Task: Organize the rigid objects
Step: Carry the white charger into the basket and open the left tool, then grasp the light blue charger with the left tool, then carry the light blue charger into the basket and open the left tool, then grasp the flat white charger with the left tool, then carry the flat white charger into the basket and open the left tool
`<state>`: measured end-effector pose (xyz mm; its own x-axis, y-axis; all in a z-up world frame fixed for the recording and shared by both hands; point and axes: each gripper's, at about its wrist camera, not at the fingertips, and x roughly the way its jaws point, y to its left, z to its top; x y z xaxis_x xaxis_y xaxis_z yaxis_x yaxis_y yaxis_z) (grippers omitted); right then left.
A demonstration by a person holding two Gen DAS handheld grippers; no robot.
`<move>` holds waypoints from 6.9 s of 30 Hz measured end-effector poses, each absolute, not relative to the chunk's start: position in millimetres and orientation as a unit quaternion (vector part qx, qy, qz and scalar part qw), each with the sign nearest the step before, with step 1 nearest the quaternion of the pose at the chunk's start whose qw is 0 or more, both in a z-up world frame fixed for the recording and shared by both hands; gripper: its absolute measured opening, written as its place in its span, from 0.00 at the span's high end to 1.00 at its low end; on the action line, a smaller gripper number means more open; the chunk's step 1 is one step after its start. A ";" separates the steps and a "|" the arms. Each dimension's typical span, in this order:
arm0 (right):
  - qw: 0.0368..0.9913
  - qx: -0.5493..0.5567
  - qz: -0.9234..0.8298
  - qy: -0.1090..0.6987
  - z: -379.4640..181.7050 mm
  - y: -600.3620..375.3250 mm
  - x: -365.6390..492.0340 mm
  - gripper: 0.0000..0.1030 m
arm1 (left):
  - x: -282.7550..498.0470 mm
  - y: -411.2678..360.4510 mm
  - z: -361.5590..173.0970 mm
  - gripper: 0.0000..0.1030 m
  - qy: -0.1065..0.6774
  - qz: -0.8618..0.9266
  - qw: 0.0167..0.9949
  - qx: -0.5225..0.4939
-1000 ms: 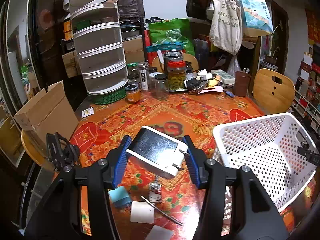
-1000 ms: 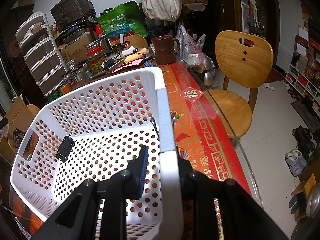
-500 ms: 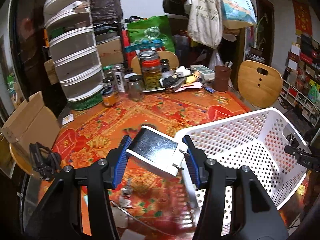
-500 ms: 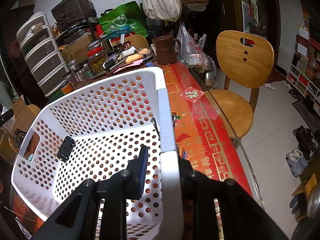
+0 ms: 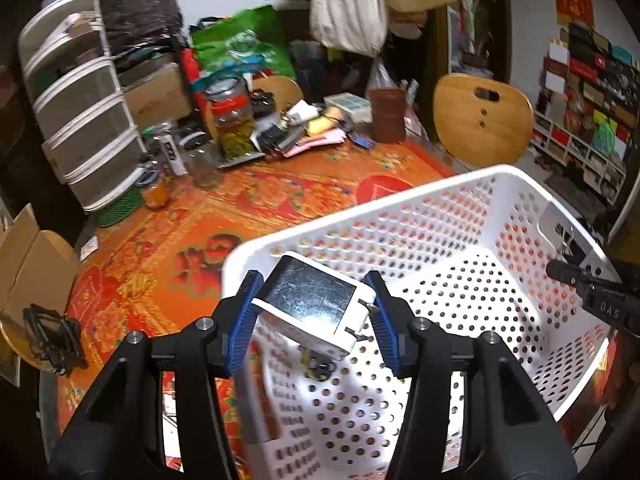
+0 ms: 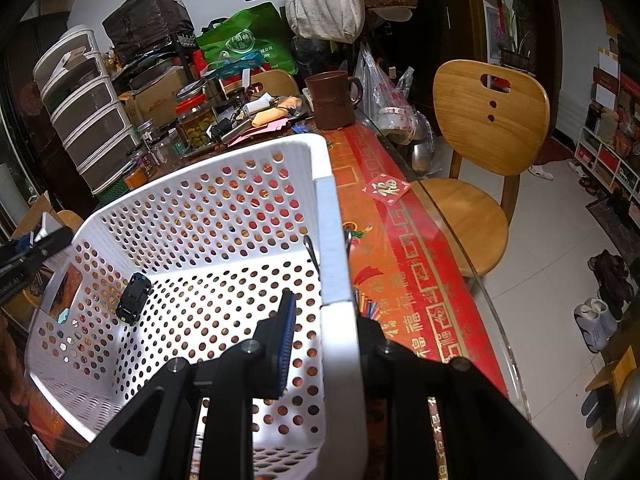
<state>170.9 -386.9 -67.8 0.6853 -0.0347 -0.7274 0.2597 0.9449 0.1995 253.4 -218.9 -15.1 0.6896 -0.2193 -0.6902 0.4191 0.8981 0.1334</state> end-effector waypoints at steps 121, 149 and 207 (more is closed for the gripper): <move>0.906 0.140 -0.087 0.391 -66.7 -388.9 170.0 0.79 | 239.2 -150.0 13.9 0.53 0.306 -0.118 0.937 0.125; 0.906 0.140 -0.086 0.391 -66.9 -388.5 170.0 0.79 | 228.5 -235.8 -36.8 0.51 0.347 -0.181 0.906 0.159; 0.905 0.137 -0.085 0.393 -67.2 -393.5 170.3 0.80 | 234.6 59.4 -101.9 0.59 0.395 -0.005 0.918 0.042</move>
